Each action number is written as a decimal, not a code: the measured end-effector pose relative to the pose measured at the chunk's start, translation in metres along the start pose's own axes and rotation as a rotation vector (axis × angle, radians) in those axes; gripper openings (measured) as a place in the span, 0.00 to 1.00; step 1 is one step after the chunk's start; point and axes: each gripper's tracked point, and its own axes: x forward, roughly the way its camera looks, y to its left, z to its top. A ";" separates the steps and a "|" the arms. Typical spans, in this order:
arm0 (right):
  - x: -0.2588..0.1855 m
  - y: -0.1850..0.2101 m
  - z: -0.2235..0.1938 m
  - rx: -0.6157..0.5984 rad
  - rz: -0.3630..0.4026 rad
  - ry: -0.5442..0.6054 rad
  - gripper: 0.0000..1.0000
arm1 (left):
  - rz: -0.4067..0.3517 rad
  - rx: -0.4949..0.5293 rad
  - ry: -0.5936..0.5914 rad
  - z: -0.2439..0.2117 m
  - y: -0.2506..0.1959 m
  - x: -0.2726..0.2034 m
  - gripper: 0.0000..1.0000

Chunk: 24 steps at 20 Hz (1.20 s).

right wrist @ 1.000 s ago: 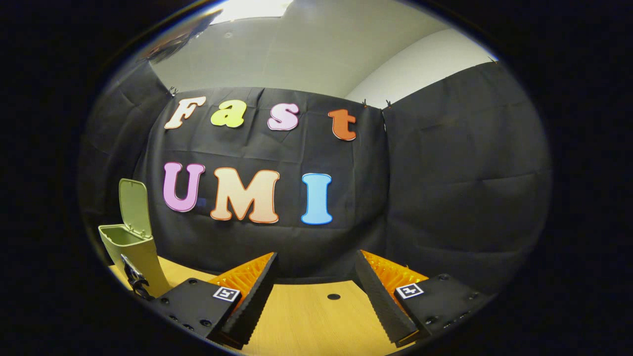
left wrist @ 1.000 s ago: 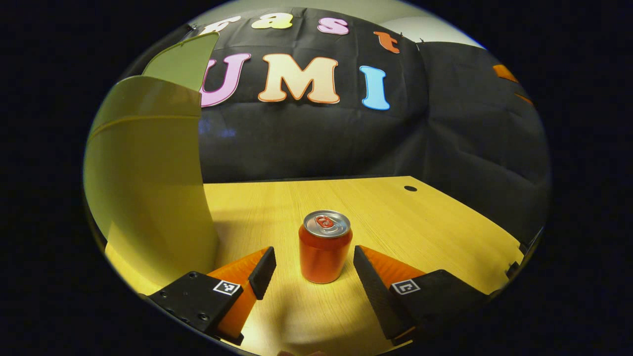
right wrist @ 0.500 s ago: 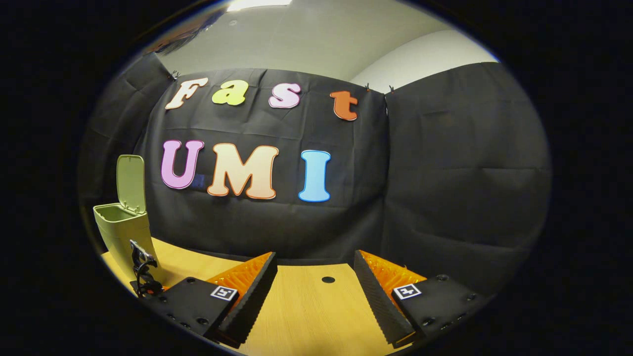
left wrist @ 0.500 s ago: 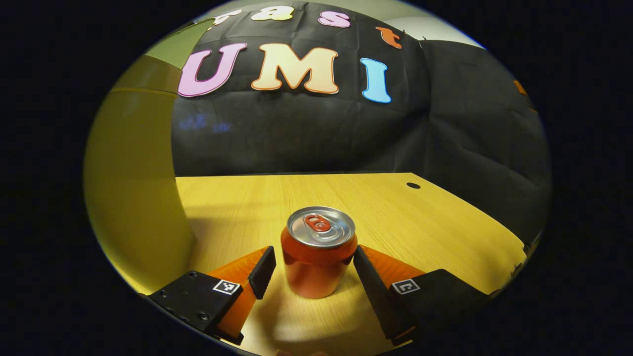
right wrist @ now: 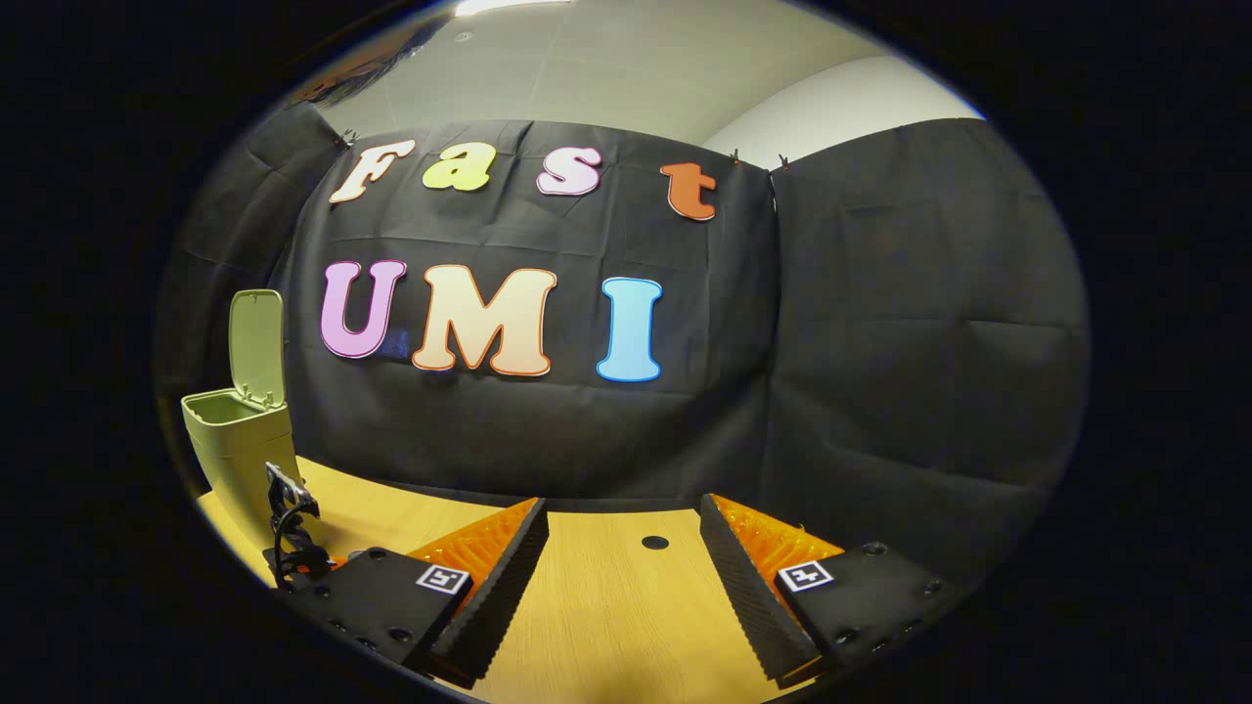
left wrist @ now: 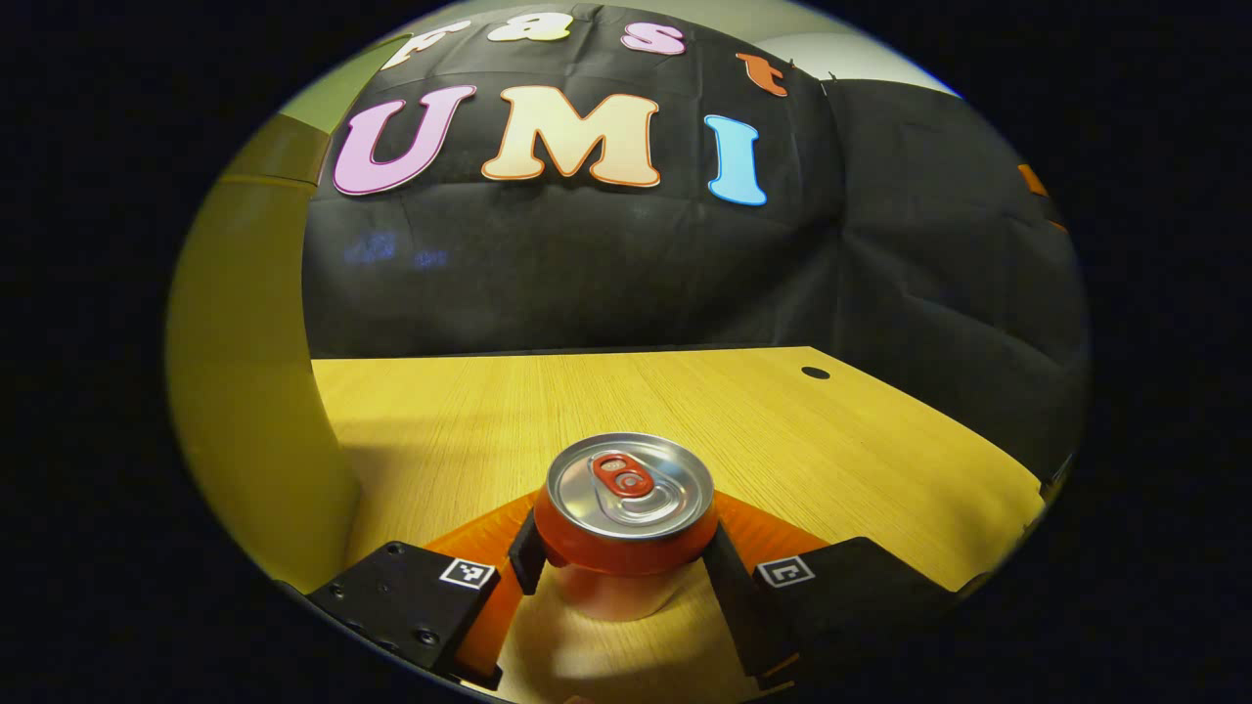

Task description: Press the lid of the desktop garbage bin to open it, pick up the crumpled paper on the desktop and throw it into the bin, then pick up the pop can on the desktop and drop it into the bin, and finally close the garbage bin lid.

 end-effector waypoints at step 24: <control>-0.001 0.017 -0.009 0.024 0.049 0.021 0.99 | -0.094 0.037 -0.209 0.150 -0.006 -0.132 0.77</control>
